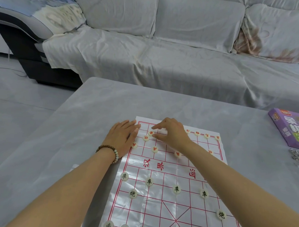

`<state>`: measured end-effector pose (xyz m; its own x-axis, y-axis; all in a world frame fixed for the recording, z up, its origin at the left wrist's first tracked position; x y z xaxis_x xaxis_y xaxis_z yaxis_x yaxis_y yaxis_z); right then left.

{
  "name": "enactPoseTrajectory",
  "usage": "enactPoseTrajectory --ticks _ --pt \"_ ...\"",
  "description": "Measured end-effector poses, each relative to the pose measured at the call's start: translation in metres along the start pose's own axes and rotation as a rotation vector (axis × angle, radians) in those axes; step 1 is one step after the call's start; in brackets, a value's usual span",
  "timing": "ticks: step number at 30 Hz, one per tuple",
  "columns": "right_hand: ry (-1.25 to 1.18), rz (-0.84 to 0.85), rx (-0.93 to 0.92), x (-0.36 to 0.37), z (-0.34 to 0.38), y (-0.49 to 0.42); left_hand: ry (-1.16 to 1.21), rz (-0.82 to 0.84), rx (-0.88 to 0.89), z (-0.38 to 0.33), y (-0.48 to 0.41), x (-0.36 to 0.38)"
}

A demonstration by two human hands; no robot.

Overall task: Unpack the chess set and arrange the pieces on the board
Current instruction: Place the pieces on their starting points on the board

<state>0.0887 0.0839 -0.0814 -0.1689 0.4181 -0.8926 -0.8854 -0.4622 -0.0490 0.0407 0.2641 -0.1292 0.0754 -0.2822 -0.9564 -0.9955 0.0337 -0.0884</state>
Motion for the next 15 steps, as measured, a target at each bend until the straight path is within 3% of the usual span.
enactPoseTrajectory --ticks 4,9,15 --pt "0.132 0.094 -0.063 0.003 0.002 -0.011 -0.008 0.008 -0.005 -0.001 0.000 0.000" --pt "0.155 0.083 -0.029 -0.007 -0.013 -0.022 0.016 0.007 0.008 0.000 0.000 0.000" --pt "-0.029 -0.009 0.045 0.001 -0.016 -0.028 0.018 0.011 0.005 0.000 0.001 -0.001"
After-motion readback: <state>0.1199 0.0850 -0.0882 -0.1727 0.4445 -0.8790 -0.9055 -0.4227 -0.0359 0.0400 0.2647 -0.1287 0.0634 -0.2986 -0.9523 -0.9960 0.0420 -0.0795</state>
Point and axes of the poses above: each hand's wrist, its own y-axis away from the middle knuckle, its own x-axis out of the palm, z = x × y, the point moved 2 cm from there along -y, towards the middle knuckle, and after that the axes turned 4 degrees about -y, right-handed, at the moved point
